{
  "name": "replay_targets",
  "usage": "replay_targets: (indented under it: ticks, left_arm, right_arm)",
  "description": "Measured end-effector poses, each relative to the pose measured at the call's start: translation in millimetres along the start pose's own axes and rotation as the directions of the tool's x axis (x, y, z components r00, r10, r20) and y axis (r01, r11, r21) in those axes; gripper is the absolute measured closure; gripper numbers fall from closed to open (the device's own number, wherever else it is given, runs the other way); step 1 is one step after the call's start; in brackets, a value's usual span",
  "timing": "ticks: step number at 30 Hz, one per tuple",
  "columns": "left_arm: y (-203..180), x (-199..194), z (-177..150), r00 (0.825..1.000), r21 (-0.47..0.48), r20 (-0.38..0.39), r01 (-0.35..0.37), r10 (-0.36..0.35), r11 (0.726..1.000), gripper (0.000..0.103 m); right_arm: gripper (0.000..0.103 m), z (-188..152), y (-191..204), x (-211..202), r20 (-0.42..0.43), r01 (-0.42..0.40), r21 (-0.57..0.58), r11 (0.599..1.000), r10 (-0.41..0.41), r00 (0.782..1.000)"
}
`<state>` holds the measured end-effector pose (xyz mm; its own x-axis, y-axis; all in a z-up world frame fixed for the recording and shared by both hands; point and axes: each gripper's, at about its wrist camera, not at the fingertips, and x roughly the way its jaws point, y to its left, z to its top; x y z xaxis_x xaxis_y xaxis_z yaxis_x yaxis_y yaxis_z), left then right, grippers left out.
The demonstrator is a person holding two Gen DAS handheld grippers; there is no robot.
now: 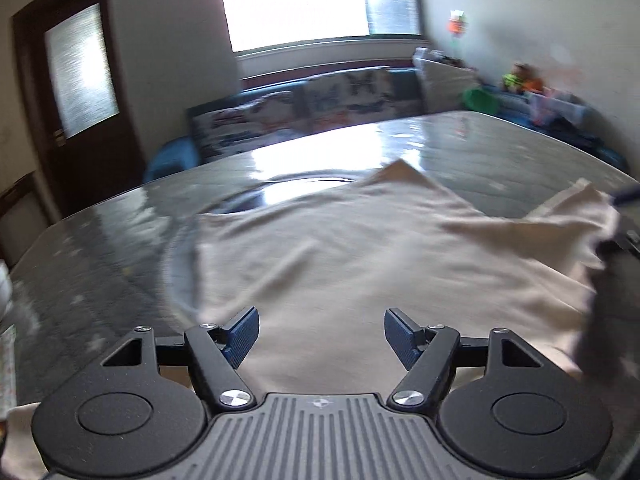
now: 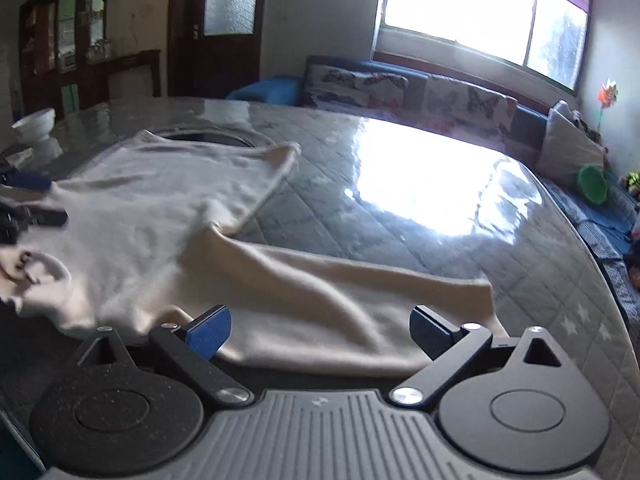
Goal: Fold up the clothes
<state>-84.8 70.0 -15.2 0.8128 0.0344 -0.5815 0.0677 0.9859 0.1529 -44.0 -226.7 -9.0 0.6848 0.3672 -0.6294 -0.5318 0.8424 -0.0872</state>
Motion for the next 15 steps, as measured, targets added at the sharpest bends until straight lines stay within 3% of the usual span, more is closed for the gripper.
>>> replay_targets:
  ticks: [7,11,15]
  left_arm:
    - [-22,-5,-14,0.999,0.100,-0.019,0.046,-0.044,0.994,0.030]
    - [-19,-10,-19,0.998,0.116,-0.029,0.052,-0.049,0.992,0.028]
    - [-16,-13,-15,0.998,0.134,-0.028,0.058,-0.055,0.989,0.027]
  right_arm:
    - [0.005,12,35,16,-0.030,-0.096,-0.096,0.991,0.094,0.995]
    - [0.004,-3,44,10,-0.082,-0.089,-0.179,0.980,0.075,0.994]
    - [0.004,-14,31,-4,-0.103,-0.062,-0.152,0.986,0.046,0.994]
